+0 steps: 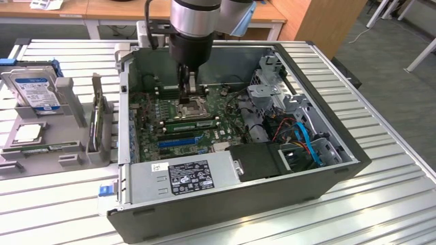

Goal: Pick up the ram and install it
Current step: 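Press down the ram until it locks into place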

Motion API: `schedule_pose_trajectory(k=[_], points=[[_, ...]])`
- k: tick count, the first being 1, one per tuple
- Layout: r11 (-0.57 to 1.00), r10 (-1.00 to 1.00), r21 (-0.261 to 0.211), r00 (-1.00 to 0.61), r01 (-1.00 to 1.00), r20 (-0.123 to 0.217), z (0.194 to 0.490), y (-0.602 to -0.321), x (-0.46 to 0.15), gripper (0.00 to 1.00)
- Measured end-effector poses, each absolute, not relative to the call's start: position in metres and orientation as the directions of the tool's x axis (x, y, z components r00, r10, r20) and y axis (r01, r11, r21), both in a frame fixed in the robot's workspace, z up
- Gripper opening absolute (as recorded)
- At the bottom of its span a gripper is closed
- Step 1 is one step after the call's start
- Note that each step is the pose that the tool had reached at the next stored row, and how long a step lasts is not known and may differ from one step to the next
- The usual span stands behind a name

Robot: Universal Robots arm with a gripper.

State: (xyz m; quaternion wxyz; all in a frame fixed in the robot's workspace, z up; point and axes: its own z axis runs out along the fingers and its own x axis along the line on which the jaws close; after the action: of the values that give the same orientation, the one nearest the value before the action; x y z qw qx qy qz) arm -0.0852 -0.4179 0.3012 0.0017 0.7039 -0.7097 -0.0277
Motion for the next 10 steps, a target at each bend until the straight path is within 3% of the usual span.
schedule_pose_trajectory(k=[10], points=[[0.007, -0.999, 0.042, -0.009, -0.999, -0.037, 0.318, -0.418, -0.085, 0.1]])
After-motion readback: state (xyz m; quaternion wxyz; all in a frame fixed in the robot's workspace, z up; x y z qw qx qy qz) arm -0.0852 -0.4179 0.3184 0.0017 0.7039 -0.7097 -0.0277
